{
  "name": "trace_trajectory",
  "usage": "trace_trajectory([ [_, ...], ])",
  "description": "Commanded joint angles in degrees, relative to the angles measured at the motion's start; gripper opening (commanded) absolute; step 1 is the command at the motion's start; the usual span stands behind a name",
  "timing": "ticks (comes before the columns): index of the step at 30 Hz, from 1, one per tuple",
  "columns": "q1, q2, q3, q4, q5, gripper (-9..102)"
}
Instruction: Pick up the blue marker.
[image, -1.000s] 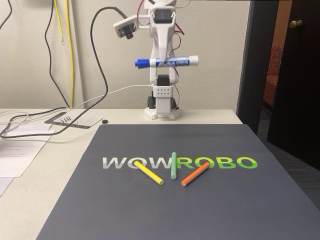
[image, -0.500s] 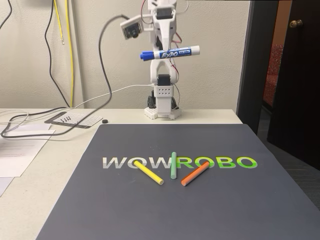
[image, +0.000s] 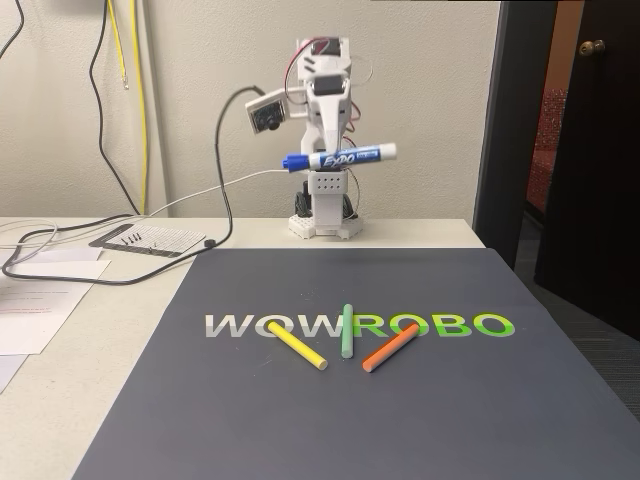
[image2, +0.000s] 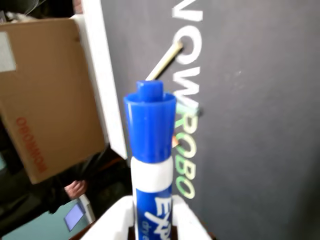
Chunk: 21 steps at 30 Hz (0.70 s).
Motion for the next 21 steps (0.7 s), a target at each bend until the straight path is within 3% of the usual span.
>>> trace_trajectory([
  [1,0.9,1.6,2.4,-2.1,-1.1,0],
  [10,3.6,13.0,15.6,-5.5,-3.5,0],
  [21,7.3,25.1,23.3,-3.0,-4.0,0],
])
